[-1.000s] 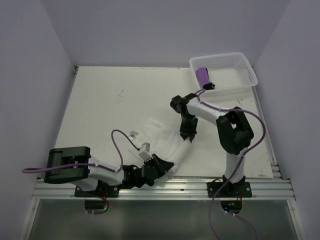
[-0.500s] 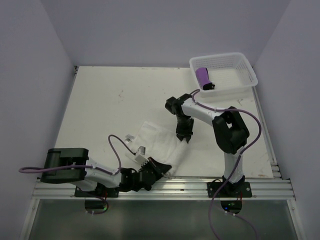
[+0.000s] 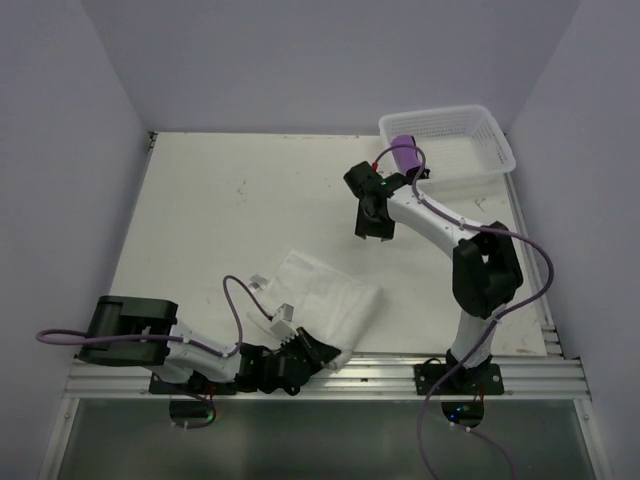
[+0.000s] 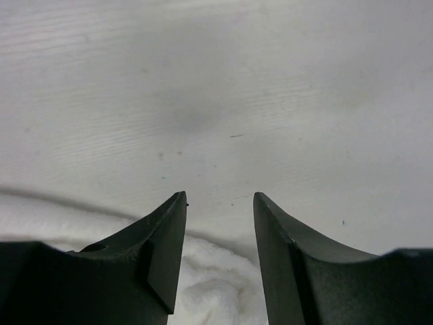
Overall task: Roll the towels
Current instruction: Roll the towel
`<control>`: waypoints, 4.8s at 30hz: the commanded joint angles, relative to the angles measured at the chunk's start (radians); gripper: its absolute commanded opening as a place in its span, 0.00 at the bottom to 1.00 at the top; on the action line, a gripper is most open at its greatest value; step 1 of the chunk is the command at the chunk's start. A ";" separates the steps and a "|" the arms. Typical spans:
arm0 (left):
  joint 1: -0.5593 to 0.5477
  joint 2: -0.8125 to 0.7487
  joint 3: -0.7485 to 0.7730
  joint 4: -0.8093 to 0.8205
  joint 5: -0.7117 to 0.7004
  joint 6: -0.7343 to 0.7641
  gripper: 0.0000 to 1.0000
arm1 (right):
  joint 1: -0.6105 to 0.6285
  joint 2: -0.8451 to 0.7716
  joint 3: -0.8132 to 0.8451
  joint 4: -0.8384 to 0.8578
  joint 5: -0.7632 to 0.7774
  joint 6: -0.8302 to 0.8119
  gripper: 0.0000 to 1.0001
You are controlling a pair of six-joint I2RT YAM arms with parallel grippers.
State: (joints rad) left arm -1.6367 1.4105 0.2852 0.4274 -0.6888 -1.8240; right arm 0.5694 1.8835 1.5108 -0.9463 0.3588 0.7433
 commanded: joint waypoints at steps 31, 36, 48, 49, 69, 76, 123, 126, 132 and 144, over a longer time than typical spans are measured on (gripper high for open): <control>-0.021 0.007 -0.017 -0.184 0.077 0.009 0.00 | 0.230 -0.101 -0.300 0.442 -0.340 -0.552 0.57; -0.022 -0.005 -0.003 -0.203 0.066 0.022 0.00 | 0.230 -0.073 -0.328 0.484 -0.354 -0.547 0.51; -0.018 -0.019 0.008 -0.230 0.029 0.029 0.00 | 0.227 -0.020 -0.333 0.494 -0.253 -0.498 0.16; -0.015 -0.028 0.006 -0.234 0.026 0.031 0.00 | 0.221 -0.015 -0.333 0.491 -0.213 -0.489 0.15; 0.331 0.071 0.020 0.145 0.370 0.626 0.00 | 0.004 -0.035 -0.373 0.426 -0.031 -0.326 0.02; 0.382 0.084 0.022 0.119 0.388 0.700 0.00 | -0.036 -0.017 -0.351 0.397 -0.024 -0.338 0.08; 0.383 0.148 0.032 0.134 0.417 0.677 0.00 | 0.072 -0.330 -0.350 0.165 -0.054 -0.354 0.10; 0.383 0.148 0.032 0.131 0.417 0.675 0.00 | 0.092 -0.325 -0.368 0.159 -0.054 -0.349 0.09; 0.385 0.146 0.031 0.128 0.414 0.672 0.00 | 0.096 -0.296 -0.408 0.170 -0.067 -0.351 0.09; 0.383 0.116 0.011 0.111 0.394 0.646 0.00 | 0.096 -0.207 -0.474 0.225 -0.086 -0.352 0.06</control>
State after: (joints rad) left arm -1.2503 1.5192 0.3294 0.6941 -0.2993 -1.1854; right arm 0.6655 1.6562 1.0645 -0.7399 0.2951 0.3920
